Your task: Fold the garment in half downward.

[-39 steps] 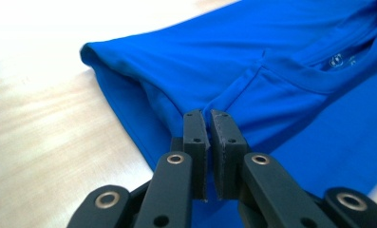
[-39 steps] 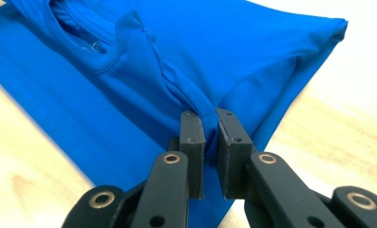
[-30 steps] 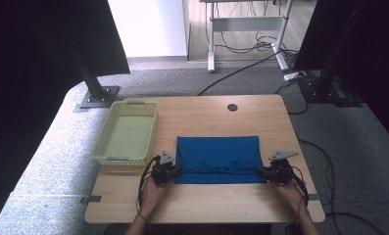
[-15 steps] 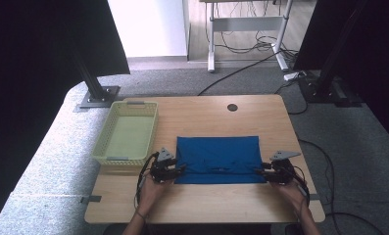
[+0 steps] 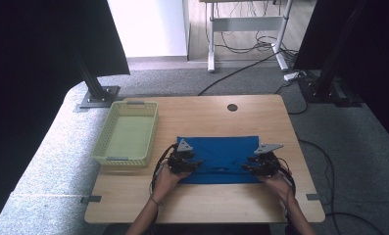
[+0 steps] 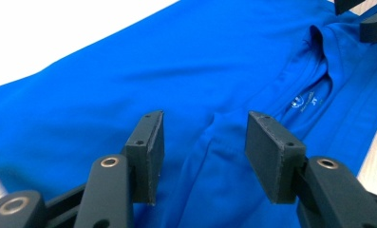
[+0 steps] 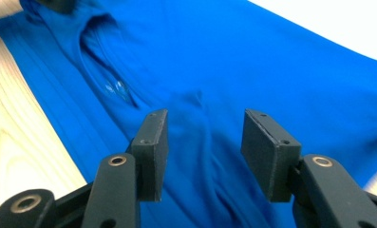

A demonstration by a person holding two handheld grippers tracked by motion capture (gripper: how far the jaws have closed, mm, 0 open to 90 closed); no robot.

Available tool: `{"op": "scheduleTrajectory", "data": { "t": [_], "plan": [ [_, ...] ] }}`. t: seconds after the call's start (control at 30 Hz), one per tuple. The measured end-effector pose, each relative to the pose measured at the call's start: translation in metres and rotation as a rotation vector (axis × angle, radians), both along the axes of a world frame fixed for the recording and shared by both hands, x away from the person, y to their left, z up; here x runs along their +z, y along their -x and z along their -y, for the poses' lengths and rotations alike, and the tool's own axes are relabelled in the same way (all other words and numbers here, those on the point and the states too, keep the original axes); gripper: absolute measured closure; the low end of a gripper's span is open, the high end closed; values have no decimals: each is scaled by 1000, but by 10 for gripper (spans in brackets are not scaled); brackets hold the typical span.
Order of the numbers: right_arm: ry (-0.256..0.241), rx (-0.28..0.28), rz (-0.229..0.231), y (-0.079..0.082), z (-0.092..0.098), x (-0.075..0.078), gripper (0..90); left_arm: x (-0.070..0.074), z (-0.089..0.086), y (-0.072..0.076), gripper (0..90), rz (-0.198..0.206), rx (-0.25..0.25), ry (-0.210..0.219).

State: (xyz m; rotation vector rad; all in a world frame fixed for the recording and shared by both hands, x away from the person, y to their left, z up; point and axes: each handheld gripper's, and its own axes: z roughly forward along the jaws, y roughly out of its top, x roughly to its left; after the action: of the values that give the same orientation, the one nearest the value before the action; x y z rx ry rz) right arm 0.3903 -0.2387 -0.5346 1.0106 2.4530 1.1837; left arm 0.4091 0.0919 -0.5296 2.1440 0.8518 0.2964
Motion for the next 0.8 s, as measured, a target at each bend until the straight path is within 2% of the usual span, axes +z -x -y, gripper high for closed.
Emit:
{"op": "scheduleTrajectory", "data": {
  "t": [0.1, 0.17, 0.2, 0.23, 0.3, 0.33, 0.37, 0.4, 0.47, 0.63, 0.67, 0.7, 0.8],
  "plan": [
    [-2, 23, -13, -7, -9, 0, 506, -4, 6, -8, 483, -38, -13, 25],
    [9, 31, -20, -12, -15, -1, 516, -7, 10, -12, 514, -44, -15, 12],
    [19, 29, -25, -14, -17, -3, 540, -10, 13, -13, 534, -37, -33, -8],
    [33, 26, -28, -17, -19, -5, 578, -10, 13, -13, 568, -37, -33, -8],
    [51, 26, -38, -20, -20, -9, 674, -12, 17, -12, 643, -17, -43, -47],
    [56, 28, -38, -20, -21, -10, 718, -14, 18, -9, 679, 10, -57, -66],
    [54, 35, -35, -19, -21, -11, 753, -14, 18, -9, 719, 10, -57, -66],
    [54, 35, -35, -19, -21, -11, 753, -14, 19, -7, 719, 23, -66, -74],
    [67, 38, -5, -13, -21, -8, 817, -11, 21, 0, 807, 73, -72, -102],
    [32, 58, 12, -2, -17, -1, 819, 1, 19, 10, 832, 97, -85, -66],
    [19, 62, 13, 1, -16, 1, 816, 1, 19, 10, 832, 97, -85, -66],
    [5, 68, 11, 3, -15, 2, 813, 5, 18, 15, 832, 96, -90, -46],
    [-39, 80, -6, 10, -11, 5, 796, 7, 15, 25, 831, 83, -112, -27]
  ]
}}
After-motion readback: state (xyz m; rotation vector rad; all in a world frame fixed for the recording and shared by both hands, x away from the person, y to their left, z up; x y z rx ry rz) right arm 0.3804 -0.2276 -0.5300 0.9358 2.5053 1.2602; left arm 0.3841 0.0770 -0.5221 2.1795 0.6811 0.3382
